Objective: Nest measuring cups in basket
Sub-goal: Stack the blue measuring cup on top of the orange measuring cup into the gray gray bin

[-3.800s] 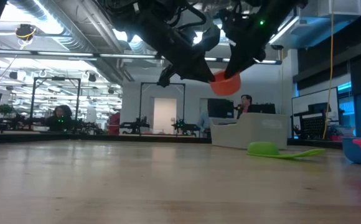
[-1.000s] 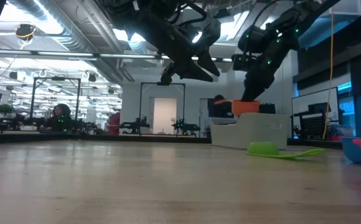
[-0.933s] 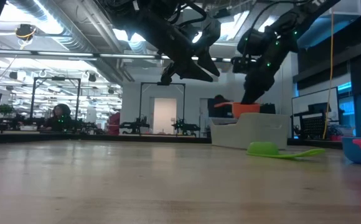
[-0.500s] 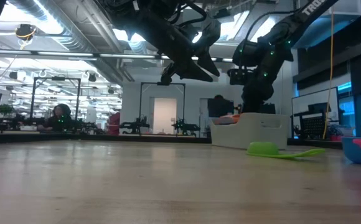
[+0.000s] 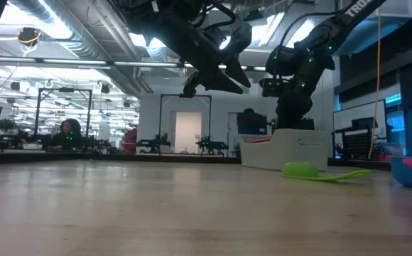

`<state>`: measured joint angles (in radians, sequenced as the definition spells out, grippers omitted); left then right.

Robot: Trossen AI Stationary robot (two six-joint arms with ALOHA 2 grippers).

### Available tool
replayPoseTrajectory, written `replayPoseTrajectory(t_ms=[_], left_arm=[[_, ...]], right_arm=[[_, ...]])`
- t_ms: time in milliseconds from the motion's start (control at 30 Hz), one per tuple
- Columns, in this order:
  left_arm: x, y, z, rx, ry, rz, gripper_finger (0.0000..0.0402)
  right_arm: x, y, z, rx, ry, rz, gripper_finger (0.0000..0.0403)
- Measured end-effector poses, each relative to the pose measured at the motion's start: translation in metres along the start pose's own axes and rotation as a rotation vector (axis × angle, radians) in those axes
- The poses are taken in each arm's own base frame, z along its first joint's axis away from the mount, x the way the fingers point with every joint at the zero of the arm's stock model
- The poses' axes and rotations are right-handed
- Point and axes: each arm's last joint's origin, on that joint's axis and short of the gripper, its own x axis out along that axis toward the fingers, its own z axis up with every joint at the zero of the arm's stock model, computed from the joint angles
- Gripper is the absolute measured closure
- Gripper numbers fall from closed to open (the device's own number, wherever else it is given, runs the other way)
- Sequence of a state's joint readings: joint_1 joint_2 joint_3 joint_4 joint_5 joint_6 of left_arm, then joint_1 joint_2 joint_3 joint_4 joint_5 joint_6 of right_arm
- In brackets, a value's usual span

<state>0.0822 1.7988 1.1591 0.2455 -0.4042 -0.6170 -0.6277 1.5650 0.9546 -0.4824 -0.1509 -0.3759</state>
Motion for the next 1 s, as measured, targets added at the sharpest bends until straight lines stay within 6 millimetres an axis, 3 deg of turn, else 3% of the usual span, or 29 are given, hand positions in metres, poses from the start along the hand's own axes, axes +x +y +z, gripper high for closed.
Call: replayPoseTrajectory(t_ms=[233,467,667,1000], left_arm=[[0.000,0.000,0.000,0.000,0.001,0.000,0.0308],[0.000,0.001,-0.001,0.004,0.008,0.005,0.0308],[0.000,0.001,-0.001,0.006,0.011,0.006,0.0308],[0.000,0.001,-0.002,0.011,0.018,0.010,0.0308]], right_arm=[[-0.010,-0.002,0.007,0.000,0.044,-0.028,0.0151],[-0.064,0.006,0.030,0.026,0.072,-0.011,0.0151],[-0.112,0.036,0.039,0.095,0.057,0.028,0.0152],[-0.160,0.104,0.018,0.428,0.073,0.133,0.0157]])
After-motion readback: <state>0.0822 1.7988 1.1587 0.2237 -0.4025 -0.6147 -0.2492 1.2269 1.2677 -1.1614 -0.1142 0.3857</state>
